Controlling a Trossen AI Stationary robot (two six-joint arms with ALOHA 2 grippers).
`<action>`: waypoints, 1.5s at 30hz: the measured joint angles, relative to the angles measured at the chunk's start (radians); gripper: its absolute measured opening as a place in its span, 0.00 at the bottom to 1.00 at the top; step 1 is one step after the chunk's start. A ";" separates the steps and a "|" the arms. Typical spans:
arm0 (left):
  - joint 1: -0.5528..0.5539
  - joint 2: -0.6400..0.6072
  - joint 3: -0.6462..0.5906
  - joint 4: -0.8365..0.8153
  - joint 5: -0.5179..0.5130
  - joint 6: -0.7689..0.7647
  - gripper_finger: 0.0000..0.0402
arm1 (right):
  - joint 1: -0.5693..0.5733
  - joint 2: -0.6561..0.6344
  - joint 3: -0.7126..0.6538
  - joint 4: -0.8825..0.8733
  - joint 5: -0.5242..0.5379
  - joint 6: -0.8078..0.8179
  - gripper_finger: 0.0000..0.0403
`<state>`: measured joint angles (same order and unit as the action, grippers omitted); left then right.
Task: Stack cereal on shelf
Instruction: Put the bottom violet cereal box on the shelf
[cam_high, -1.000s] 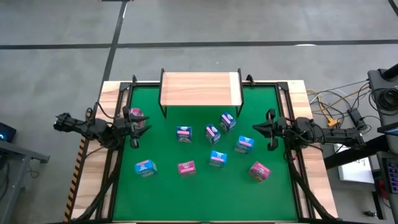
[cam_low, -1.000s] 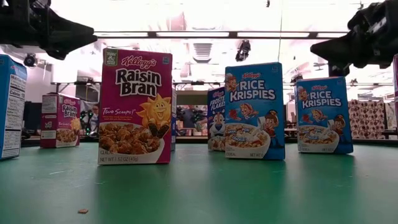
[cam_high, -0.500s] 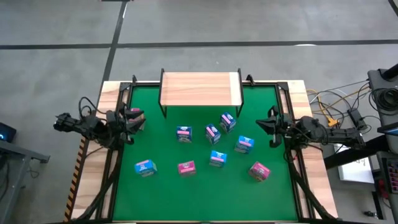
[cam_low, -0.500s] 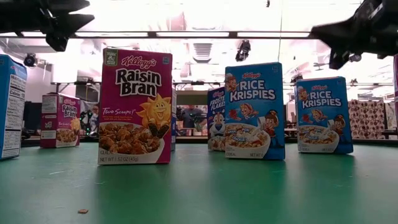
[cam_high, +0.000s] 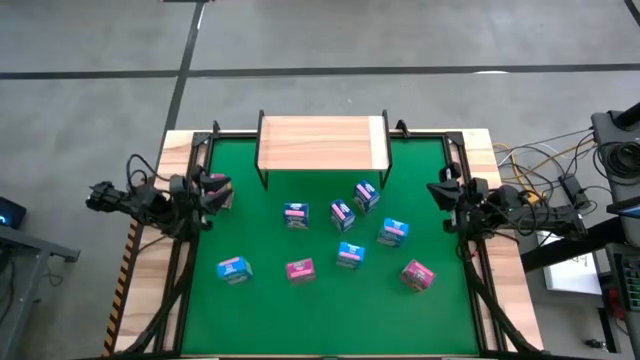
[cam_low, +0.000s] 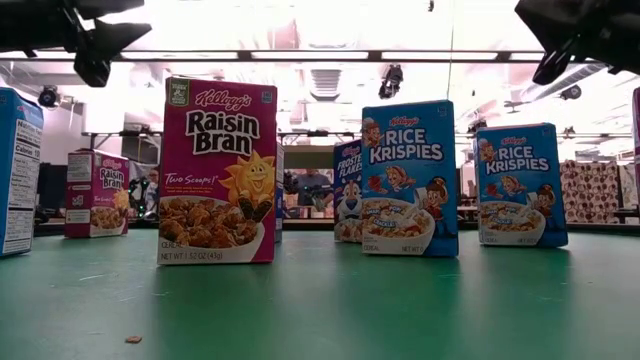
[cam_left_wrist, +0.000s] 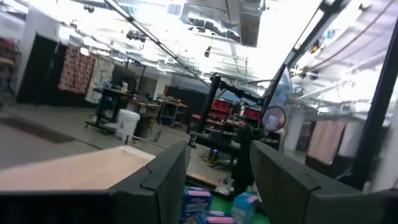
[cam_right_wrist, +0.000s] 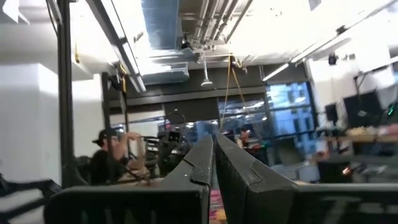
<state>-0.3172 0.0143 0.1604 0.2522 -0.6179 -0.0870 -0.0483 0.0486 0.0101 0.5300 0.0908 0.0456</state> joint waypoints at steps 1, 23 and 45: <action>0.000 0.001 0.000 0.000 0.004 -0.022 0.40 | 0.000 0.000 0.000 0.000 0.000 -0.024 0.02; 0.000 0.486 0.248 0.060 0.169 -0.118 0.40 | 0.000 0.001 0.000 0.010 0.069 0.034 0.02; -0.016 1.079 0.826 -0.664 0.398 -0.346 0.45 | 0.000 0.001 0.017 0.009 0.069 0.037 0.02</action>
<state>-0.3335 1.0935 0.9861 -0.4122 -0.2199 -0.4326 -0.0483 0.0494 0.0273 0.5388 0.1596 0.0829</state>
